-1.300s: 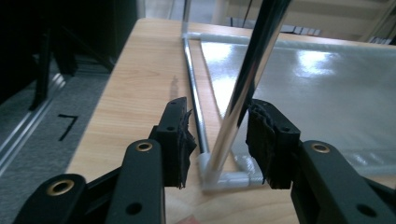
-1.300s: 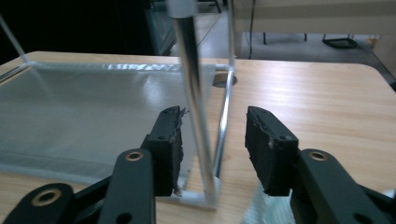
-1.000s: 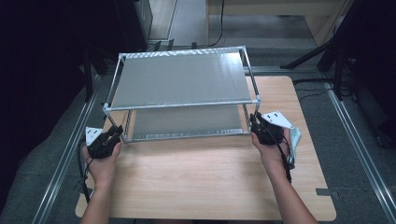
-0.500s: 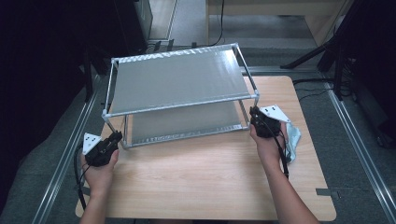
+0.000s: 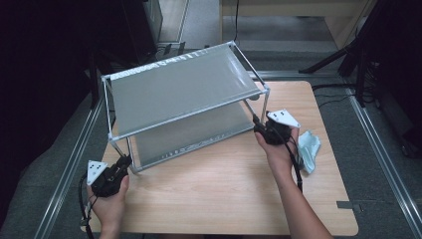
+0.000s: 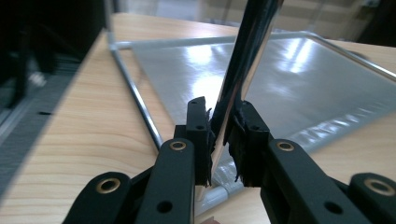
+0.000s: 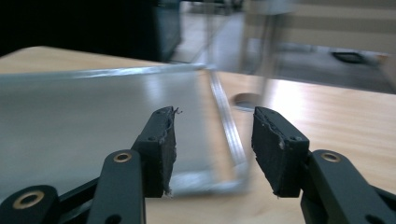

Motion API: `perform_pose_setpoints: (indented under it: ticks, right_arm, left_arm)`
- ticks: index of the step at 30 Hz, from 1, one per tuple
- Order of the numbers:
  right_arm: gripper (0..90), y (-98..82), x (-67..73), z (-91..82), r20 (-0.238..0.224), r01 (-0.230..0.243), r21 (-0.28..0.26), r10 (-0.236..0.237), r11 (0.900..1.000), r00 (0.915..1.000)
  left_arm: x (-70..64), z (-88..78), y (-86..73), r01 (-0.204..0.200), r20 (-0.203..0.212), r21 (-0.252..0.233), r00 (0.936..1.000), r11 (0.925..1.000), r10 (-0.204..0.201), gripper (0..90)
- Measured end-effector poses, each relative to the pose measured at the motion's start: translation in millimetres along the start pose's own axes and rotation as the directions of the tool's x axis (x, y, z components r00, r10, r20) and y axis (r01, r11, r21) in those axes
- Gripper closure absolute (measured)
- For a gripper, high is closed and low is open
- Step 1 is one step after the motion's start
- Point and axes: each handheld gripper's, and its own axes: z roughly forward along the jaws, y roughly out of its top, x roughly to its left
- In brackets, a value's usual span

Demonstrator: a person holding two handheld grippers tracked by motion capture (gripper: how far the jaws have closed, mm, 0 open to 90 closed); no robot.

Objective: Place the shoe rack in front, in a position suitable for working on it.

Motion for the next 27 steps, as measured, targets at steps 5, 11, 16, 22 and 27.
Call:
perform_pose_setpoints:
  ticks: [5, 11, 16, 22, 27]
  right_arm:
    - [49.2, -15.5, 34.4, -28.9, -0.139, 0.086, -0.002, -0.086, 0.996, 0.9866]
    - [49.9, -38.2, 73.0, -60.0, -0.285, 0.126, -0.021, -0.127, 0.992, 0.9501]
    - [50.2, -59.0, 84.1, -80.9, -0.336, 0.180, -0.031, -0.180, 0.983, 0.9243]
    - [50.5, -72.7, 67.6, -98.1, -0.327, 0.177, -0.009, -0.170, 0.984, 0.9296]
    - [51.7, -85.7, 55.9, -111.5, -0.298, 0.156, -0.029, -0.158, 0.987, 0.9414]
  left_arm:
    - [-21.4, -1.3, -5.5, -0.020, 0.059, 0.009, 0.9981, 0.9998, 0.020, 78.1]
    - [-62.9, 1.7, -15.3, -0.063, 0.125, 0.002, 0.9902, 0.9980, 0.062, 78.3]
    - [-96.9, 8.1, -21.9, -0.104, 0.224, -0.004, 0.9691, 0.9945, 0.103, 78.4]
    - [-136.7, 13.8, -29.8, -0.161, 0.319, -0.017, 0.9345, 0.9869, 0.157, 78.9]
    - [-159.4, 13.1, -35.3, -0.198, 0.374, -0.025, 0.9073, 0.9798, 0.193, 79.5]
